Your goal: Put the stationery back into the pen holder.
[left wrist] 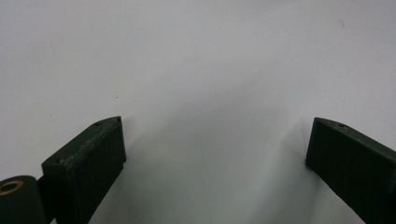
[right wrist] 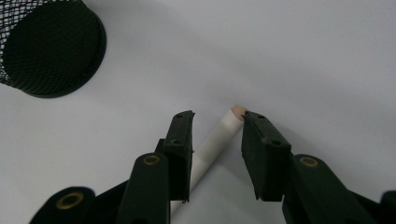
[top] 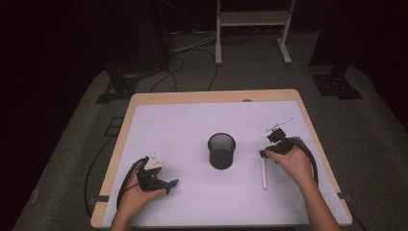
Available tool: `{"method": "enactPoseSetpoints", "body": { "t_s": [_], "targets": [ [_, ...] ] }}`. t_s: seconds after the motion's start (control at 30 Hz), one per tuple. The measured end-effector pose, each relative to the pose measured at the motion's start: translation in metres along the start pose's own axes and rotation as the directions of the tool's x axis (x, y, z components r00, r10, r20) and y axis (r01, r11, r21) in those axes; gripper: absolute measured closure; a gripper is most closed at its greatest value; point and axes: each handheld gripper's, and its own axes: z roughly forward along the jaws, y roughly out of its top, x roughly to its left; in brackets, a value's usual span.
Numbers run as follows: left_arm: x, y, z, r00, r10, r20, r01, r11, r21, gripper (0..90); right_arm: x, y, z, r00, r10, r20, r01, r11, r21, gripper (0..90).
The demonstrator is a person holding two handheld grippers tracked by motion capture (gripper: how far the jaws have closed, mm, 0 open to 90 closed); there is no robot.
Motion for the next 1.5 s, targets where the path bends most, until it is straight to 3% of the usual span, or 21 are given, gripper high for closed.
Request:
{"method": "enactPoseSetpoints", "body": {
  "t_s": [0.33,0.83,1.13,1.5],
  "targets": [
    [0.000,0.000,0.000,1.0000,0.000,0.000,0.000,1.0000,0.000,3.6,0.000,0.002,0.013,0.9999,-0.002,0.011,0.002,0.999,0.048,62.4],
    [0.000,0.000,0.000,1.0000,0.000,0.000,0.000,1.0000,-0.001,3.7,0.001,0.002,0.019,0.9999,-0.004,0.011,0.003,0.996,0.087,62.0],
    [0.000,0.000,0.000,1.0000,0.000,0.000,0.000,1.0000,0.000,3.7,0.002,0.006,0.022,0.9988,-0.035,0.034,0.031,0.992,0.119,67.1],
    [0.000,0.000,0.000,1.0000,-0.002,0.000,0.002,1.0000,-0.001,3.6,-0.001,0.009,0.022,0.9988,-0.031,0.037,0.026,0.990,0.142,74.7]
  ]
}}
